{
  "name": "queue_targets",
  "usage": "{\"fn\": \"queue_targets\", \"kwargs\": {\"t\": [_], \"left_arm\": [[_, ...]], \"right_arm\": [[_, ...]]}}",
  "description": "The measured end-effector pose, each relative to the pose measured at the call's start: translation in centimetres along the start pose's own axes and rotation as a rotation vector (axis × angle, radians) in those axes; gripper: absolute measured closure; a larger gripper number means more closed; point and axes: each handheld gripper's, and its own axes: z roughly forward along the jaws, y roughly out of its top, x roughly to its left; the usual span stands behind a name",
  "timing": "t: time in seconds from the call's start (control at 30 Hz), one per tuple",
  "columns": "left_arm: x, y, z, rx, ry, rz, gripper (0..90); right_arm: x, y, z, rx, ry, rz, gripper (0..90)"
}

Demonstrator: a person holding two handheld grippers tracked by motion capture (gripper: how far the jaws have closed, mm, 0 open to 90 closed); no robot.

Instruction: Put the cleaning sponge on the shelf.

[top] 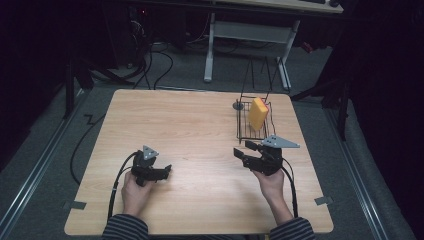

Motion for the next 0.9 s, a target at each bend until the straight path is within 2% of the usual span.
{"fn": "queue_targets", "kwargs": {"t": [0.07, 0.2, 0.9], "left_arm": [[0.0, 0.0, 0.0, 0.0, 0.0, 0.0, 15.9], [0.0, 0.0, 0.0, 0.0, 0.0, 0.0, 15.9], [0.0, 0.0, 0.0, 0.0, 0.0, 0.0, 15.9]], "right_arm": [[-0.1, -0.3, 0.3, 0.017, -0.003, 0.004, 39.4], [-0.1, -0.5, 0.6, 0.016, 0.001, 0.011, 39.7], [-0.9, -2.6, 3.1, 0.084, -0.02, 0.038, 39.8]]}}
